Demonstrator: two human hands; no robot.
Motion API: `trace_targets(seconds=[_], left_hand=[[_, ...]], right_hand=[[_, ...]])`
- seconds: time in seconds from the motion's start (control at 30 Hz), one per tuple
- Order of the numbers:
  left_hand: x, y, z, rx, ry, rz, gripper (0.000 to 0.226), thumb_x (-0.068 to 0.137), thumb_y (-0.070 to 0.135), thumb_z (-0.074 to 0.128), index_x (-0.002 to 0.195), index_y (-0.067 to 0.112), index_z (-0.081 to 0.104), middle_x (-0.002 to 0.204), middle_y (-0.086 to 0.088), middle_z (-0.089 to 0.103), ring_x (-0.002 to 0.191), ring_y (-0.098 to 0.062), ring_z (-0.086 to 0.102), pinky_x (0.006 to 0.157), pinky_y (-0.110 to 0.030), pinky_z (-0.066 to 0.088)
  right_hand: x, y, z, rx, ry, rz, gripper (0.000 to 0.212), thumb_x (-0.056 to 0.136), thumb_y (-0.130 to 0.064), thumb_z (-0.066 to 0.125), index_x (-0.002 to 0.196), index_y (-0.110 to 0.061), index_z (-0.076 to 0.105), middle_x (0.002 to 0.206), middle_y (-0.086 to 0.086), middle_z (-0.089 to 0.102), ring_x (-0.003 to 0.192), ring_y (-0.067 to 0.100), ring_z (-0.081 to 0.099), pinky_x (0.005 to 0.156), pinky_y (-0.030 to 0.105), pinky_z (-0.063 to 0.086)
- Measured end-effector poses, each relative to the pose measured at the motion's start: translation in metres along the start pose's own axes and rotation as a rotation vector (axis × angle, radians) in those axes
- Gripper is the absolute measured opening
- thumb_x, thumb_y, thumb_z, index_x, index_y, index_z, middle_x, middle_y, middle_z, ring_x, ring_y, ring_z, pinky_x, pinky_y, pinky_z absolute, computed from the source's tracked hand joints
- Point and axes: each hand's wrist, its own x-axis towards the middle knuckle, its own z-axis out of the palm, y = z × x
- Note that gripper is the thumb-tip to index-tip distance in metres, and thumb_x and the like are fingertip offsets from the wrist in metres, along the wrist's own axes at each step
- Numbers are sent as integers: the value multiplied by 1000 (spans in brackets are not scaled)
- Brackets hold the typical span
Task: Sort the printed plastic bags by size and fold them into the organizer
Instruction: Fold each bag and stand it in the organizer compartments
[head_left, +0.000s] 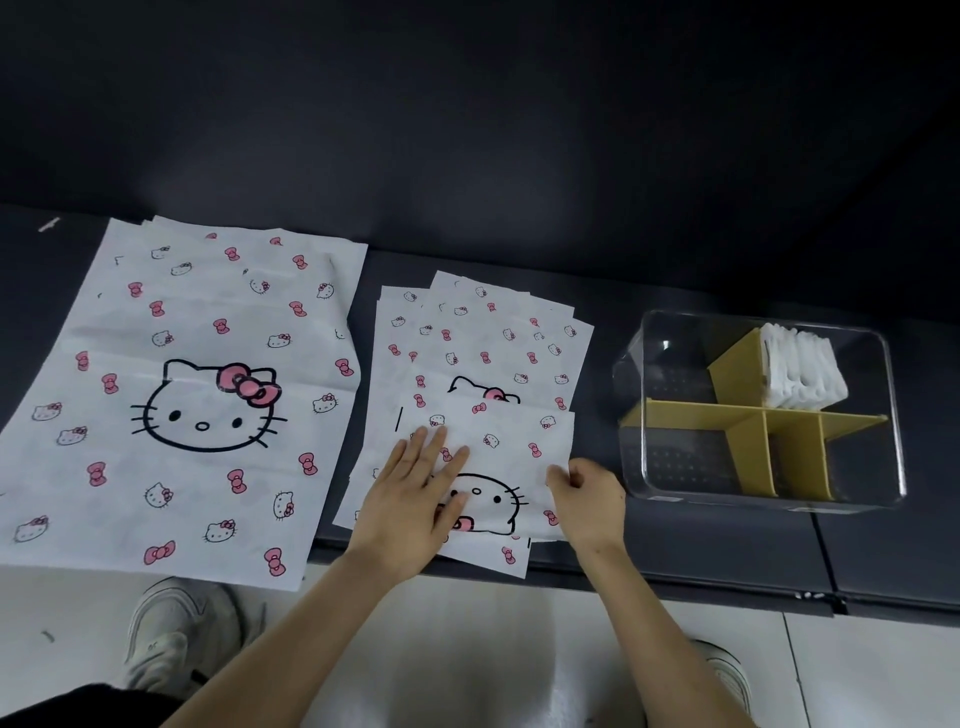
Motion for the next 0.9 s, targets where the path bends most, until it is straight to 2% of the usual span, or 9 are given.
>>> trace_targets(seconds=[0.2,0.43,0.53,0.57,0.6,0.63,0.7,0.8,0.9], left_hand=[[-9,0,10,-4,8,-13,53,102,46,12,148,22,23,155,-11,26,144,-28,19,114,-43,14],[-11,-2,13,29,-22,-6,59,100,53,15,150,24,23,158,-8,17,146,-26,12,115,-45,11],[-12,-1,13,57,-27,-13,66,97,60,19,150,22,26,158,-8,16,147,-26,9,115,-45,9],[-11,0,12,59,-24,-13,68,96,62,20,150,21,27,158,-9,17,146,-26,9,115,-46,10],[-11,0,12,59,-20,-13,70,95,64,22,149,21,28,158,-9,17,146,-26,10,115,-46,10],[-11,1,12,59,-15,-12,71,94,65,22,149,20,28,158,-9,18,146,-26,10,116,-46,10],[-11,1,12,61,-5,-8,74,93,67,23,149,20,29,158,-9,17,146,-26,10,116,-46,9],[-11,1,13,84,-8,-7,75,92,69,21,149,20,28,158,-8,15,146,-26,11,116,-47,9],[-11,1,14,99,1,-8,76,92,69,20,150,20,26,158,-9,15,146,-26,11,115,-47,10]], right_hand=[[-1,-1,-1,2,-15,22,40,88,-9,54,56,-13,30,50,-1,31,49,13,24,47,22,25],[1,1,0,4,7,27,40,88,-10,55,56,-12,31,50,-1,33,48,12,26,45,20,25],[-5,-4,0,-66,63,-46,26,89,-14,58,66,-12,48,54,-2,45,47,12,38,46,20,31],[-10,-7,-1,-167,148,-131,13,89,-19,61,79,-11,58,61,-1,55,51,13,48,48,21,38],[-16,-7,1,-307,272,-262,15,88,-25,62,94,-11,63,73,1,62,60,17,57,53,24,45],[-23,-4,4,-440,332,-372,31,85,-33,61,105,-11,63,85,5,65,70,22,60,58,29,50],[-36,6,17,-615,282,-509,51,82,-47,53,120,-13,59,109,12,63,92,30,59,75,42,52],[-49,23,29,-709,141,-507,58,90,-56,38,131,-18,53,131,19,54,119,36,52,98,56,40],[-48,38,16,-763,137,-400,62,94,-60,24,132,-18,50,132,19,54,124,35,51,101,57,36]])
